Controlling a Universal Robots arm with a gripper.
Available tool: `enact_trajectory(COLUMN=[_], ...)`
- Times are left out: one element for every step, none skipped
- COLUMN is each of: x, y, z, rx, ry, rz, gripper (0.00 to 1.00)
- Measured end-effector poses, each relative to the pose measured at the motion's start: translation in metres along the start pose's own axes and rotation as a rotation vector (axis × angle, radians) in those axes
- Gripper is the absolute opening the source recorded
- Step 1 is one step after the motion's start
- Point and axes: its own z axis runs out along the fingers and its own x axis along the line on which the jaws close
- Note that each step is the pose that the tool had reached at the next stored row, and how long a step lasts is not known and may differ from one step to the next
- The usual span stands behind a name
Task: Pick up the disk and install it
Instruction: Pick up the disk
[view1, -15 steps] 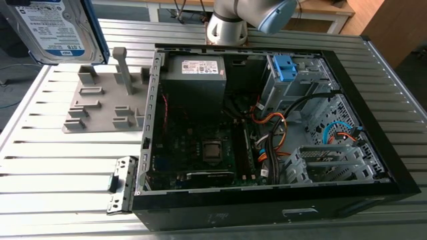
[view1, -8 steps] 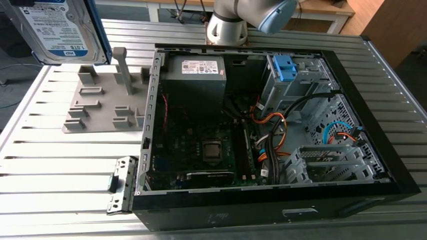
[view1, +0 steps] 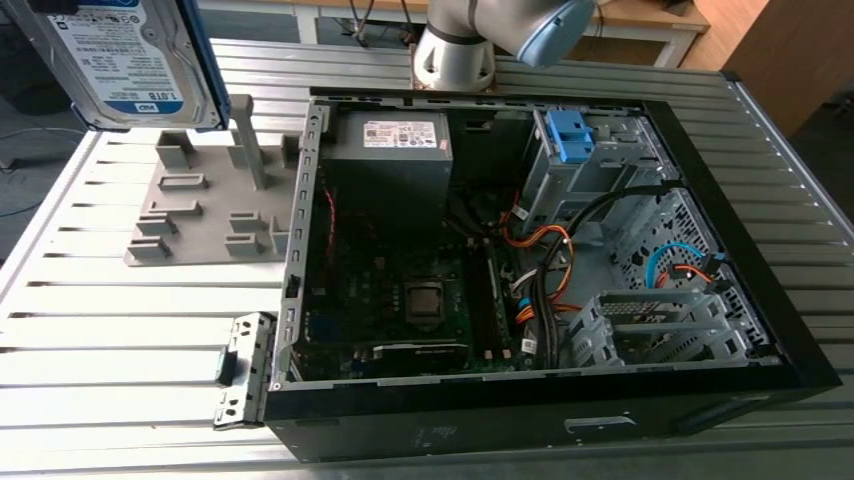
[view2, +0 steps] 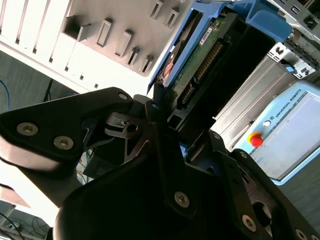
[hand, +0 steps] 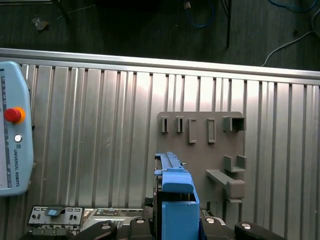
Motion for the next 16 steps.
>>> enact_trajectory(x=[0.0001,0.0002,0.0002,0.0003,0.0004,0.0004,0.0005,0.0005,0.0006,0.0007,0.0007,0.0008,0.0009,0.0010,0.0010,0.0011], y=[-0.0007,-0.0013,-0.0020,-0.0026,-0.0032,-0.0039,-0.0045,-0.0051,-0.0056,-0.0062,-0.0068,-0.0074,-0.0082,-0.0088,-0.0094,-0.0101], z=[0.0000,0.0000,0.0001,0.0001,0.0000,0.0001,0.0001,0.0001,0.0000,0.0001,0.0001,0.0001,0.0001,0.0001,0.0001,0.0001], rx=[0.0000,0.0000,0.0000,0.0001,0.0000,0.0001,0.0001,0.0000,0.0000,0.0000,0.0000,0.0001,0.0000,0.0000,0.0001,0.0000], ry=[0.0000,0.0000,-0.0001,-0.0001,0.0000,-0.0001,0.0000,0.0000,0.0000,0.0000,0.0000,-0.0001,0.0000,-0.0001,-0.0001,0.0000], rz=[0.000,0.000,0.000,0.000,0.000,0.000,0.000,0.000,0.000,0.000,0.000,0.000,0.000,0.000,0.000,0.000], gripper=[0.36,0.36,0.36,0.36,0.36,0.36,0.36,0.36,0.36,0.36,0.36,0.36,0.36,0.36,0.36,0.36])
